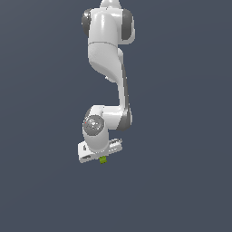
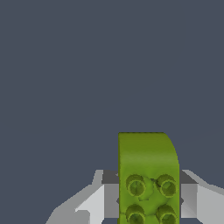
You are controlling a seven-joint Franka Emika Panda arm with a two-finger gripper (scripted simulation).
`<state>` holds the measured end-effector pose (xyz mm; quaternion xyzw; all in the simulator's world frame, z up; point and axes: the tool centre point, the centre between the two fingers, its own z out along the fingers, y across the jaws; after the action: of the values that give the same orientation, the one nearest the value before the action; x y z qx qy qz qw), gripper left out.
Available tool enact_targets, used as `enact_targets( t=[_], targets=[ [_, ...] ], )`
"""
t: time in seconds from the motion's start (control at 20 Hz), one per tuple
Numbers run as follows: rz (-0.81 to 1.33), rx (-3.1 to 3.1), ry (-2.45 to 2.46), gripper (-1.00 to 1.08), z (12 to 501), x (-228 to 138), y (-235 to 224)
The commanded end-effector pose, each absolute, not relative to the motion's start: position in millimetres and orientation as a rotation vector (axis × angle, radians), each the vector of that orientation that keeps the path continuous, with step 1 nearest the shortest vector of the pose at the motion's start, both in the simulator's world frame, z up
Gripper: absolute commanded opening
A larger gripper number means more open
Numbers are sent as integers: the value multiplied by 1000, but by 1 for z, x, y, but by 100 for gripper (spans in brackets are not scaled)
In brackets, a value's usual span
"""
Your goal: Pick up the object and move it to a goal position.
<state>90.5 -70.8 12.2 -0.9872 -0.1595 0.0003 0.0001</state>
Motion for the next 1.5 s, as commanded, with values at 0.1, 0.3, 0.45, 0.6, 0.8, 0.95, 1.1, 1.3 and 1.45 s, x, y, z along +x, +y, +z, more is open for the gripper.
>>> enact_targets(
  t=[0.1,0.3,0.45,0.6,0.8,0.95,1.1,1.3,1.45],
  targets=[
    [0,-3101,-501,-100,12,91,-71],
    [0,-3101,-501,-100,13,90,-70],
    [0,-3101,-501,-100,16,88,-69],
    [0,-3101,-501,-100,23,85,-66],
    [0,-3101,-501,-100,36,78,-59],
    [0,-3101,-501,-100,51,70,-52],
    [0,-3101,-501,-100,70,60,-43],
    [0,-3102,-502,-100,97,46,-30],
    [0,-3102,-502,-100,115,37,-21]
  ],
)
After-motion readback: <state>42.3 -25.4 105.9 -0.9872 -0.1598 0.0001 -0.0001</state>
